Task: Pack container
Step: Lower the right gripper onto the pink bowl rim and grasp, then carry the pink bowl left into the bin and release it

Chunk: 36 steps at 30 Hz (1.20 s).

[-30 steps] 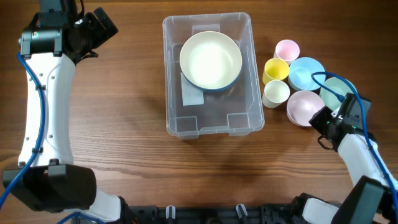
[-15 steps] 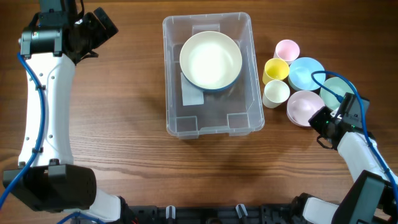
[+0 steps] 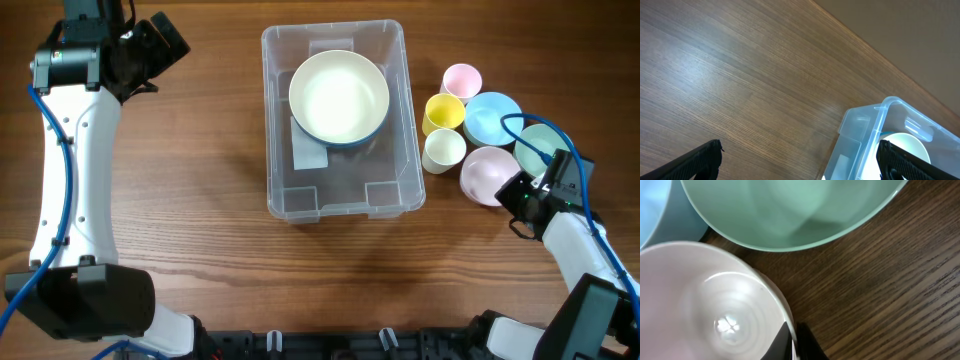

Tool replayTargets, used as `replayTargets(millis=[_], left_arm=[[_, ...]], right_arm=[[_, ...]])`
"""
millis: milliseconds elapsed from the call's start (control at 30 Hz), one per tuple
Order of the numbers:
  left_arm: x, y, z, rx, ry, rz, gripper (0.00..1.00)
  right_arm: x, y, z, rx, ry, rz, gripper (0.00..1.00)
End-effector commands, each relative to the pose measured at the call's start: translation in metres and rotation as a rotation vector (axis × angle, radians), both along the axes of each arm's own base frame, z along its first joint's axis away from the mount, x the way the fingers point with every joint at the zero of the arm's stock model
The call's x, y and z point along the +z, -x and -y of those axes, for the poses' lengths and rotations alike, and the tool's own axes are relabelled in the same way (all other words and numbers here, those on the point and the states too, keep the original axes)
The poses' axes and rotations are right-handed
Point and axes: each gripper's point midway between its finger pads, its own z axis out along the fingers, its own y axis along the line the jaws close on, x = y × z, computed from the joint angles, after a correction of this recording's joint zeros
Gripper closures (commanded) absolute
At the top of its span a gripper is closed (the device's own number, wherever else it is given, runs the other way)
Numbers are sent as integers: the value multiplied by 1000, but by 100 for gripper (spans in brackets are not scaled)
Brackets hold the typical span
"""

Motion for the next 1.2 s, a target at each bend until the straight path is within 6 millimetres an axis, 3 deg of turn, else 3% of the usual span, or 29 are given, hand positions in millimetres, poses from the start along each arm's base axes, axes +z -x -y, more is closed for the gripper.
replayTargets(millis=[0,267,400,633,833,967,1167], left_arm=[[14,2,0,5,12,34,0],[14,2,0,5,12,34,0],[14,2,0,5,12,34,0],[14,2,0,5,12,34,0],[14,2,0,5,12,34,0],[14,2,0,5,12,34,0],[14,2,0,5,12,34,0]], right_arm=[[-6,6,-3,1,-19,-24,96],[-8,11,-7,9,-34,-46,96],[1,8,-13,76,-34,-22,96],[54,-1,-11,134,38,89,96],[114,-2,-14,155,104,235,96],[156,-3,-35,267,112,386,96],[193,-3,-63,369,119,527,96]])
